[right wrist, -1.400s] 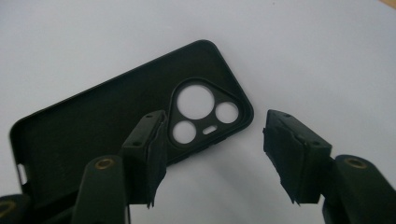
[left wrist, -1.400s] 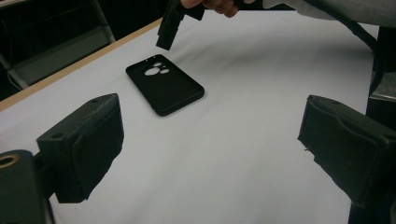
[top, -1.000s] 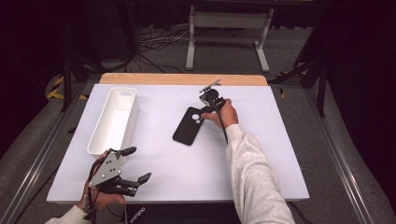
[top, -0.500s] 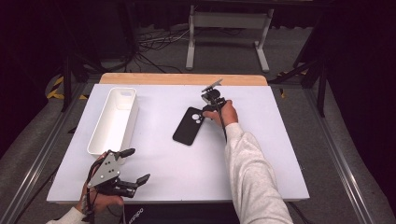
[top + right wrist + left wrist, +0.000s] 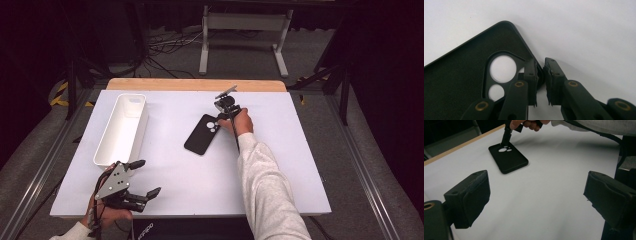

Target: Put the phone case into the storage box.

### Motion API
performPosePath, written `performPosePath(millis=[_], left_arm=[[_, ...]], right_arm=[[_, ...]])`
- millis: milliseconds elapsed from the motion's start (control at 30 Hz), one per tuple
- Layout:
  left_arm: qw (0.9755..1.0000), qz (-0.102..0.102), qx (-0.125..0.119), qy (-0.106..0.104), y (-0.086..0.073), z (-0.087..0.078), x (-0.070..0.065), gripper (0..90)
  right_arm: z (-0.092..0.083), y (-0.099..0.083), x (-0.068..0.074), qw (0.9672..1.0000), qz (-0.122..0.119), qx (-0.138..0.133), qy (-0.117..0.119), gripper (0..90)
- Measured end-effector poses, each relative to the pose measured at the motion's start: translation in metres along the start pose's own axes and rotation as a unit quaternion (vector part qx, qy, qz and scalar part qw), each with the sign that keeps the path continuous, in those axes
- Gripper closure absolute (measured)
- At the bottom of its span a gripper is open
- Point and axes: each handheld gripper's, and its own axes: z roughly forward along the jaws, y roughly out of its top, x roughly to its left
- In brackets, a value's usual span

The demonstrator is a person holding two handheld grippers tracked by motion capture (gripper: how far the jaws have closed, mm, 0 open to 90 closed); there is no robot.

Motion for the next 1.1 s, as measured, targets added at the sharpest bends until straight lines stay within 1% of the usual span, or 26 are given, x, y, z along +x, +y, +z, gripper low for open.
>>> performPosePath(millis=[100, 200, 267, 300, 333, 400, 433, 533, 567, 600, 700, 767, 800, 867, 933, 1100], left_arm=[[1.0000, 0.001, 0.001, 0.000, 0.000, 0.000, 0.000, 7.2], [1.0000, 0.002, 0.002, -0.002, 0.000, 0.000, 0.000, 7.3], [1.0000, 0.001, 0.001, -0.001, 0.000, 0.000, 0.000, 7.3], [1.0000, 0.001, 0.001, -0.001, 0.000, 0.000, 0.000, 7.3], [1.0000, 0.001, 0.001, -0.001, 0.000, 0.000, 0.000, 7.3], [1.0000, 0.002, 0.002, 0.000, 0.000, 0.001, 0.000, 7.3], [1.0000, 0.002, 0.002, -0.001, 0.000, 0.001, 0.000, 7.3], [1.0000, 0.004, 0.006, -0.004, 0.001, 0.003, -0.001, 7.4], [1.0000, 0.004, 0.007, -0.005, 0.001, 0.003, -0.001, 7.4], [1.0000, 0.004, 0.006, -0.005, 0.001, 0.003, -0.001, 7.4], [1.0000, 0.004, 0.006, -0.007, 0.001, 0.005, -0.002, 7.5], [1.0000, 0.003, 0.006, -0.007, 0.001, 0.005, -0.002, 7.5], [0.9999, 0.005, 0.006, -0.007, 0.001, 0.005, -0.002, 7.5], [0.9999, 0.004, 0.007, -0.008, 0.001, 0.006, -0.002, 7.5], [1.0000, 0.001, 0.005, -0.006, 0.001, 0.005, -0.002, 7.4], [1.0000, -0.001, 0.007, -0.006, 0.001, 0.005, -0.001, 7.4]], right_arm=[[0.000, -0.001, 0.000, 1.0000, 0.004, -0.003, 0.002, 81.2], [0.000, -0.001, 0.002, 0.9999, -0.004, -0.010, -0.005, 81.7], [0.000, -0.001, 0.003, 0.9999, -0.006, -0.013, 0.003, 82.0], [0.000, -0.001, 0.004, 0.9997, -0.015, -0.019, 0.003, 82.0], [0.000, -0.001, 0.004, 0.9997, -0.015, -0.019, 0.003, 82.0], [-0.001, -0.001, 0.007, 0.9993, -0.025, -0.026, 0.004, 82.2], [-0.004, -0.001, 0.009, 0.9987, -0.037, -0.035, 0.003, 82.4], [-0.007, 0.000, 0.010, 0.9982, -0.043, -0.042, 0.007, 82.6], [-0.010, 0.000, 0.013, 0.9972, -0.055, -0.051, 0.004, 82.8], [-0.010, 0.000, 0.013, 0.9972, -0.055, -0.051, 0.004, 82.8], [-0.017, 0.000, 0.015, 0.9957, -0.063, -0.068, 0.003, 83.2], [-0.021, 0.001, 0.017, 0.9944, -0.072, -0.076, -0.001, 83.3], [-0.021, 0.001, 0.017, 0.9944, -0.072, -0.076, -0.001, 83.3], [-0.025, 0.001, 0.020, 0.9928, -0.082, -0.087, -0.003, 83.6], [-0.028, 0.002, 0.022, 0.9916, -0.090, -0.092, -0.008, 83.7], [-0.034, 0.001, 0.022, 0.9893, -0.098, -0.107, -0.008, 84.0]])
